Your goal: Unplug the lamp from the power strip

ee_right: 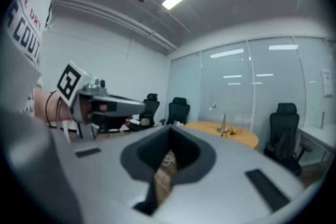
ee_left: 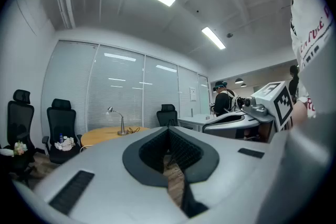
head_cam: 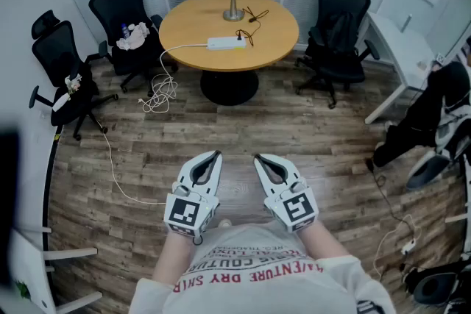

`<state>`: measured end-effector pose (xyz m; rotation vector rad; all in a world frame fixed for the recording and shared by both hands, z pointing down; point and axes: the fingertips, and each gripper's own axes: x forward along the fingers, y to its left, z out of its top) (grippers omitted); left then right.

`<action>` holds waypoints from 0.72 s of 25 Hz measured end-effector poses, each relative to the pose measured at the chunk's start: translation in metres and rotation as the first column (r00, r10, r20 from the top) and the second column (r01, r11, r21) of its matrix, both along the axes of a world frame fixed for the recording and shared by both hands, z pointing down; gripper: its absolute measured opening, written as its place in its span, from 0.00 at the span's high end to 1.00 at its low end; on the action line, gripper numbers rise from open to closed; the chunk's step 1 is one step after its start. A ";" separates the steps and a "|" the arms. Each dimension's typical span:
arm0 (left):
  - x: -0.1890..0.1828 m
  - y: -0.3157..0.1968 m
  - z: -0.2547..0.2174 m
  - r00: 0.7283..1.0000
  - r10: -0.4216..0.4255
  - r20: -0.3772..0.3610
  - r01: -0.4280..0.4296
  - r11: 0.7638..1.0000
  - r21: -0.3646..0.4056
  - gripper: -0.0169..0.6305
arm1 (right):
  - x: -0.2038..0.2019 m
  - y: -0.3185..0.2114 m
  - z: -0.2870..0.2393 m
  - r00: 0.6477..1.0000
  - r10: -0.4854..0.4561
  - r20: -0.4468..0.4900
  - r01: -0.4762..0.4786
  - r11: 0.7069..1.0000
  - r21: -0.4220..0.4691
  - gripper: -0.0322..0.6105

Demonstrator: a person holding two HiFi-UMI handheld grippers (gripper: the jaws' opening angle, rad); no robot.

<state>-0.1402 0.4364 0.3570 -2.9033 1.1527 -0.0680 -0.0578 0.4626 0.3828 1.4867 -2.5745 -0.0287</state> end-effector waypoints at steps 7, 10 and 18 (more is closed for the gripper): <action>-0.009 -0.009 0.004 1.000 0.001 0.008 -0.001 1.000 -0.025 0.93 | -0.005 -0.012 -0.001 1.000 0.009 0.007 -0.009 1.000 0.008 0.90; -0.014 -0.015 0.009 0.999 0.008 0.039 -0.007 1.000 -0.023 0.93 | -0.008 -0.017 0.000 1.000 0.024 0.020 -0.024 1.000 0.003 0.90; -0.045 -0.037 0.016 1.000 0.015 0.025 -0.014 0.999 -0.044 0.93 | -0.023 -0.039 0.004 0.994 0.093 0.053 -0.094 0.996 0.003 0.90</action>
